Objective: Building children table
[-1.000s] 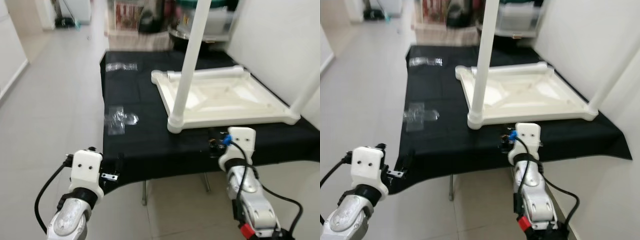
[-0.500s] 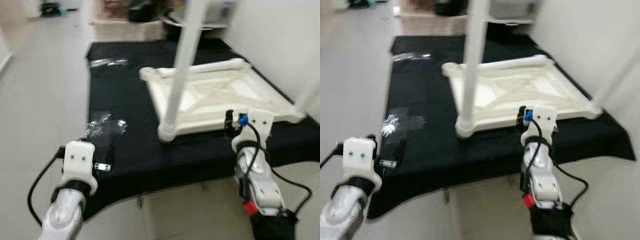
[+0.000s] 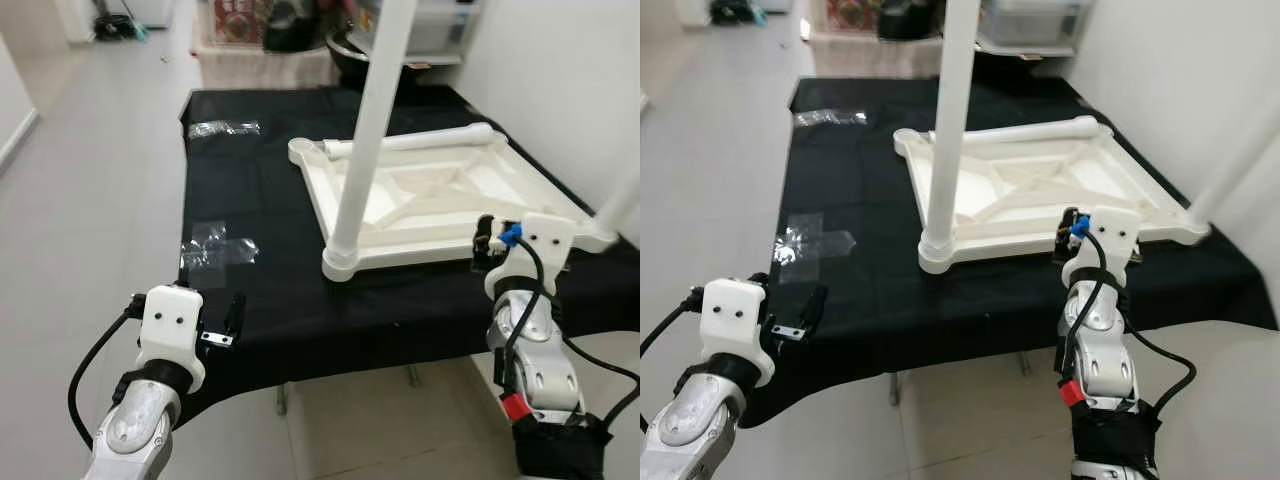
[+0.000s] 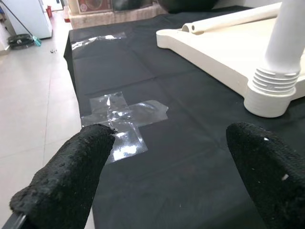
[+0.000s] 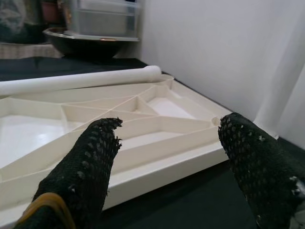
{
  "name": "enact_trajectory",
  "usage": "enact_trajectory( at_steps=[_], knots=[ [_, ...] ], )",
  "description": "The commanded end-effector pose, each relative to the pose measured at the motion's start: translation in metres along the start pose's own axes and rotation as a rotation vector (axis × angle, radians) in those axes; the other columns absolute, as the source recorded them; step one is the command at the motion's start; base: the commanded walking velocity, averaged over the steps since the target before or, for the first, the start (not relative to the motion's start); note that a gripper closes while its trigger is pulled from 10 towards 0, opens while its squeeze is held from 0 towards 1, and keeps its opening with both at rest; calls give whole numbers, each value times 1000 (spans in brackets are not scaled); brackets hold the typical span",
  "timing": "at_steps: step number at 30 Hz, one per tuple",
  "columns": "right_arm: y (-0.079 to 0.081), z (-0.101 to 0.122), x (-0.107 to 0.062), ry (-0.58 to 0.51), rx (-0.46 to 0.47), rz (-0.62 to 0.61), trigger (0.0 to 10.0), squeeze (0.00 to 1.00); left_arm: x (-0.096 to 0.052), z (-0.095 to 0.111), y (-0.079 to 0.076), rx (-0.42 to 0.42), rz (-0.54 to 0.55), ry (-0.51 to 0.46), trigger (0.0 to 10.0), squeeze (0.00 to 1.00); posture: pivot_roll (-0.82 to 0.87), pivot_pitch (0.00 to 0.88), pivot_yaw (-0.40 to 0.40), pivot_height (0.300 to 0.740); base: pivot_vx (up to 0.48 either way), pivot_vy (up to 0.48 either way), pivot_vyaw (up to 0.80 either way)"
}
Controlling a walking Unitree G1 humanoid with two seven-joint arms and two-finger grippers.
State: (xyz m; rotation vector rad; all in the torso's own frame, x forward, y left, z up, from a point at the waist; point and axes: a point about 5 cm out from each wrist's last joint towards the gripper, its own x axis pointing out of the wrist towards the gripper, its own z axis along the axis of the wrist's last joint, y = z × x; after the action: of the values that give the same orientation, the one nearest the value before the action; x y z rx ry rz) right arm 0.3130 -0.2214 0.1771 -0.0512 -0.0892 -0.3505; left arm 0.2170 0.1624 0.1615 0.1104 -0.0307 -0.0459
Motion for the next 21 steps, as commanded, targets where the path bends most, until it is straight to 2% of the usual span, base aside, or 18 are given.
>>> enact_trajectory(
  at_steps=[1, 3, 5, 6, 7, 8, 9, 11, 12, 14, 15, 19, 21],
  knots=[
    [-1, -2, 3, 10, 19, 11, 10000, 0, 0, -3, 0, 3, 2, 21, 10000, 0, 137, 78, -99, 740, 0, 0, 0],
    [-1, -2, 4, 12, 25, 18, 10000, 0, 0, -3, -1, 1, 0, 21, 10000, 0, 137, 78, -99, 740, 0, 0, 0],
    [5, -2, 21, 44, 0, 252, 10000, 0, -3, -7, -8, -18, -56, 40, 10000, 0, 142, 80, -95, 740, 0, 0, 0],
    [5, -2, 21, 44, 0, 252, 10000, 0, -3, -7, -8, -18, -56, 40, 10000, 0, 142, 80, -95, 740, 0, 0, 0],
    [5, -1, 27, 55, -8, 341, 10000, 0, -5, -9, -12, -32, -85, 49, 10000, 0, 142, 80, -95, 740, 0, 0, 0],
    [5, -1, 27, 55, -8, 341, 10000, 0, -5, -9, -12, -32, -85, 49, 10000, 0, 142, 80, -95, 740, 0, 0, 0],
    [2, 5, 36, 55, 7, 430, 10000, 1000, -8, -10, -19, -57, -129, 57, 10000, 0, 143, 83, -96, 740, 0, 0, 0],
    [-1, 20, 44, 50, 49, 629, 10000, 1000, -14, -10, -28, -85, -191, 66, 10000, 0, 143, 88, -97, 740, 0, 0, 0],
    [-1, 20, 44, 50, 49, 629, 10000, 1000, -14, -10, -28, -85, -191, 66, 10000, 0, 143, 88, -97, 740, 0, 0, 0],
    [-3, 27, 43, 65, 72, 808, 10000, 1000, -18, -10, -33, -101, -232, 69, 10000, 0, 149, 95, -100, 740, 0, 0, 0],
    [-5, 30, 42, 74, 88, 874, 10000, 0, -19, -9, -35, -112, -244, 72, 10000, 0, 147, 96, -99, 740, 0, 0, 0],
    [-6, 33, 42, 81, 94, 924, 10000, 0, -22, -8, -37, -111, -260, 72, 10000, 0, 149, 99, -100, 740, 0, 0, 0],
    [0, 38, 42, 82, 118, 1014, 10000, 0, -26, -6, -43, -134, -311, 73, 10000, 0, 152, 108, -98, 740, 0, 0, 0]
  ],
)
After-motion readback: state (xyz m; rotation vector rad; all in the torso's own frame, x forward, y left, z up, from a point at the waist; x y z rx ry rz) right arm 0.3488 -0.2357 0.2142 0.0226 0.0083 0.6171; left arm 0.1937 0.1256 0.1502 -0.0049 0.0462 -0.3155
